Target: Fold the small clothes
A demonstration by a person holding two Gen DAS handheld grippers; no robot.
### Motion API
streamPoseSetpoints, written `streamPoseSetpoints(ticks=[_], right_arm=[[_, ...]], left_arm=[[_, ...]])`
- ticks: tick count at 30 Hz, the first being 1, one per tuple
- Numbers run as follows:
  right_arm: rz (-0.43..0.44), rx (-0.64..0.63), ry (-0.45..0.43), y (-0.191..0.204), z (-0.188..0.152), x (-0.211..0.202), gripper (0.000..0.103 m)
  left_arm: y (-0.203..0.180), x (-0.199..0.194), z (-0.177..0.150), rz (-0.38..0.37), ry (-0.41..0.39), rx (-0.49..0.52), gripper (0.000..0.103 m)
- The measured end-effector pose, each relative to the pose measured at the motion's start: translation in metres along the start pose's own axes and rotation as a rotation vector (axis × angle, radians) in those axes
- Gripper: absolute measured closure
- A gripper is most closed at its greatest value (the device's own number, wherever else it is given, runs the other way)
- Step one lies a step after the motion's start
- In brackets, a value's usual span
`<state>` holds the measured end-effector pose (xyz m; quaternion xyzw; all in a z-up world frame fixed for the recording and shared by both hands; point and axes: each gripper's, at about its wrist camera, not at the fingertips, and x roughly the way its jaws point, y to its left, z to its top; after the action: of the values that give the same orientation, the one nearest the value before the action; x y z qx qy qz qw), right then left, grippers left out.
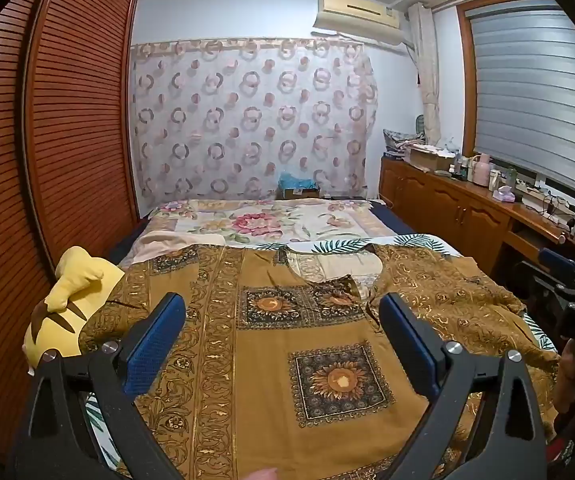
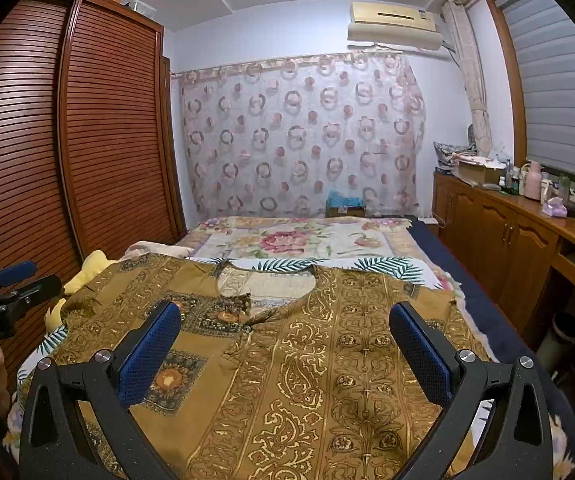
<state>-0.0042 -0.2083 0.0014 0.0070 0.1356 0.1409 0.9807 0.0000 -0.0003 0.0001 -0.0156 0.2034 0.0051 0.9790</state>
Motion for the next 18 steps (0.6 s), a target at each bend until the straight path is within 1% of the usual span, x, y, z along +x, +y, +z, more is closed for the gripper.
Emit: streamPoseSetpoints(ticks=[18], right_arm=[[-0.001, 0.002, 0.003, 0.0014, -0.0002, -0.0003, 0.000]], left_arm=[[0.0002, 0.0000, 0.0000, 0.003, -0.004, 0.004, 0.005]])
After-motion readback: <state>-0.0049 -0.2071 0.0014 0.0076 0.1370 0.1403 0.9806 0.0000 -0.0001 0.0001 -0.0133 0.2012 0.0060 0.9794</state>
